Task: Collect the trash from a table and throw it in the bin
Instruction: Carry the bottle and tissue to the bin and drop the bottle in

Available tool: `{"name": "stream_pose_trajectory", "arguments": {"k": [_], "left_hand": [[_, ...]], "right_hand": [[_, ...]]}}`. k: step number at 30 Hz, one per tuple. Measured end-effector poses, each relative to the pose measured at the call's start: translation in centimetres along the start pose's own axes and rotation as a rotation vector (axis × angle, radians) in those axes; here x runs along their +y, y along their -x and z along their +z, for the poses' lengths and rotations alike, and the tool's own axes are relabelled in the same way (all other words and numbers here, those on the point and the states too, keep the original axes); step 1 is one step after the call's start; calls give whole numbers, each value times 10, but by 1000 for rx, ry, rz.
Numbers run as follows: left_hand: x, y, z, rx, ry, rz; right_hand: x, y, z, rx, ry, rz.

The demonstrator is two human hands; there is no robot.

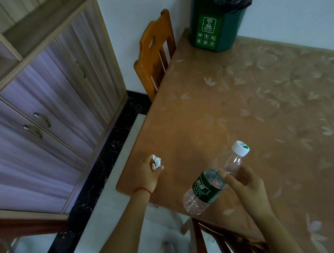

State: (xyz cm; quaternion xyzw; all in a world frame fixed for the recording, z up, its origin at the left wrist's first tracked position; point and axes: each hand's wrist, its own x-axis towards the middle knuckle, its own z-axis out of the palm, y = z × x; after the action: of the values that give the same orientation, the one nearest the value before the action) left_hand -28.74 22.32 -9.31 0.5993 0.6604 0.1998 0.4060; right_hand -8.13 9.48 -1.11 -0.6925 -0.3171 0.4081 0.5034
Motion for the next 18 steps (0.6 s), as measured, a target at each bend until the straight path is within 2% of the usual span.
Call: {"name": "stream_pose_trajectory", "arguments": {"k": [5,12,18], "left_hand": [[-4,-15,10,-30,-24,-4],[-10,-20,14,29,-128,36],[-13,-11,11,100,93,4]], "right_hand": [[8,-4,-3,4,21,23],[10,-9,-5,20,34,26],[10,-11,-1,-2,41,24]]}}
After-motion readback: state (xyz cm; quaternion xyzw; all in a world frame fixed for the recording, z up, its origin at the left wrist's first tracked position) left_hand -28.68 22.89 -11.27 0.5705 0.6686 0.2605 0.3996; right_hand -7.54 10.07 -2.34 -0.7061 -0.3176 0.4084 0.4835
